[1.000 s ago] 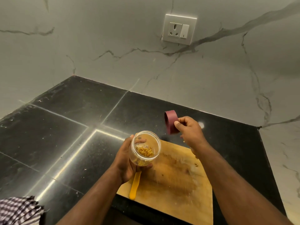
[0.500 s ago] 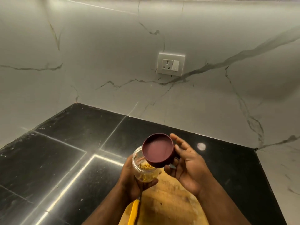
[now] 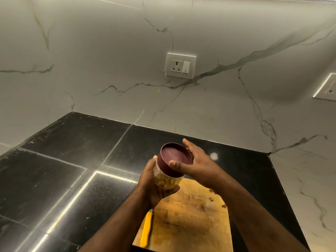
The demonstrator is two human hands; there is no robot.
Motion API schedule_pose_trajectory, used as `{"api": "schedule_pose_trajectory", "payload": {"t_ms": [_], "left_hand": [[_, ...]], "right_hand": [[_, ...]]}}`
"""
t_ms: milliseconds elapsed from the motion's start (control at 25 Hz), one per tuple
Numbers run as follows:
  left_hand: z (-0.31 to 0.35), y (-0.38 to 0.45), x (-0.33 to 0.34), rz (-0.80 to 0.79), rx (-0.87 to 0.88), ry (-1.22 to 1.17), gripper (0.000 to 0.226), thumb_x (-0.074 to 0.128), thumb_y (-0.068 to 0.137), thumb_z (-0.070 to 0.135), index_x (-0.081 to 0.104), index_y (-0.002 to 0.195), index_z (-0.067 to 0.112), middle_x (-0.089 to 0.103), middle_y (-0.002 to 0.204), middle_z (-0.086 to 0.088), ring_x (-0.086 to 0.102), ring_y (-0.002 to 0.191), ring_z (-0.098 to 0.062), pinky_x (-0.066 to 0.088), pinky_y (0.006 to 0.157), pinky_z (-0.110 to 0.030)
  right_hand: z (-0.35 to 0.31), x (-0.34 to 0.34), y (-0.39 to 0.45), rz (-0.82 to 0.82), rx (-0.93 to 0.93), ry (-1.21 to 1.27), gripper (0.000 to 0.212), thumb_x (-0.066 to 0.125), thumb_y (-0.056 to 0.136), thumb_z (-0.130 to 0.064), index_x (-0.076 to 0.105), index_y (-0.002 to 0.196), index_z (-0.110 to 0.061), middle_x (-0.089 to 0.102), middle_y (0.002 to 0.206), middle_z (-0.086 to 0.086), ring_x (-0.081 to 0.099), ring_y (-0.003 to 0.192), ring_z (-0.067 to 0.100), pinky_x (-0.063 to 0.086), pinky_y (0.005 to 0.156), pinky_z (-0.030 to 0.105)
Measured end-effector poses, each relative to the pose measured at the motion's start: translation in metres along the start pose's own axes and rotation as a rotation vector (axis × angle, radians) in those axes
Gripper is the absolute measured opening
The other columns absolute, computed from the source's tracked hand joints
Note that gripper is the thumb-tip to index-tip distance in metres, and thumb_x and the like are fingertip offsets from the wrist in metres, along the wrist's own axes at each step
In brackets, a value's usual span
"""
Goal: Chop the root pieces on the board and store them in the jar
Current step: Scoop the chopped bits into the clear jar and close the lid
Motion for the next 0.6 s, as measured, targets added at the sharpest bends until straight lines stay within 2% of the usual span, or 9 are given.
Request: {"api": "schedule_pose_trajectory", "payload": {"t_ms": [120, 240, 320, 600], "left_hand": [[-0.003, 0.001, 0.002, -0.002, -0.010, 0.069, 0.068, 0.044, 0.094, 0.070, 0.068, 0.125, 0.015, 0.074, 0.112, -0.019, 0.070, 0.103, -0.036, 0.058, 0.071, -0.043], [-0.001, -0.002, 0.002, 0.006, -0.024, 0.107, 0.069, 0.046, 0.092, 0.072, 0.067, 0.123, 0.015, 0.075, 0.110, -0.018, 0.071, 0.100, -0.035, 0.058, 0.072, -0.042], [0.001, -0.003, 0.002, -0.001, -0.044, 0.118, 0.071, 0.048, 0.090, 0.073, 0.067, 0.123, 0.013, 0.074, 0.110, -0.020, 0.071, 0.097, -0.034, 0.058, 0.073, -0.042], [-0.003, -0.002, 0.004, -0.021, -0.105, 0.085, 0.070, 0.051, 0.089, 0.072, 0.069, 0.120, 0.011, 0.074, 0.110, -0.021, 0.068, 0.093, -0.032, 0.056, 0.071, -0.039]], "right_hand": [[-0.013, 0.001, 0.001, -0.086, -0.100, -0.270, 0.110, 0.078, 0.071, -0.058, 0.009, 0.153, -0.038, 0.022, 0.154, -0.005, 0.034, 0.135, 0.019, 0.047, 0.100, 0.034], [-0.022, -0.006, -0.001, -0.117, -0.139, -0.266, 0.105, 0.085, 0.071, -0.035, 0.018, 0.152, -0.036, 0.027, 0.147, -0.008, 0.036, 0.131, 0.015, 0.048, 0.092, 0.026], [-0.024, -0.007, -0.003, -0.155, -0.177, -0.288, 0.105, 0.087, 0.069, -0.026, 0.021, 0.151, -0.035, 0.027, 0.146, -0.010, 0.034, 0.130, 0.013, 0.050, 0.091, 0.024], [-0.025, -0.010, -0.012, -0.160, -0.194, -0.321, 0.102, 0.088, 0.065, -0.019, 0.025, 0.142, -0.040, 0.025, 0.139, -0.014, 0.037, 0.127, 0.015, 0.055, 0.088, 0.027]]}}
Point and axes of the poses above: each hand's wrist, its own y-axis towards the middle knuckle, its own x-axis out of the palm, z = x × y, the point moved 10 cm from there along y, towards the middle knuckle
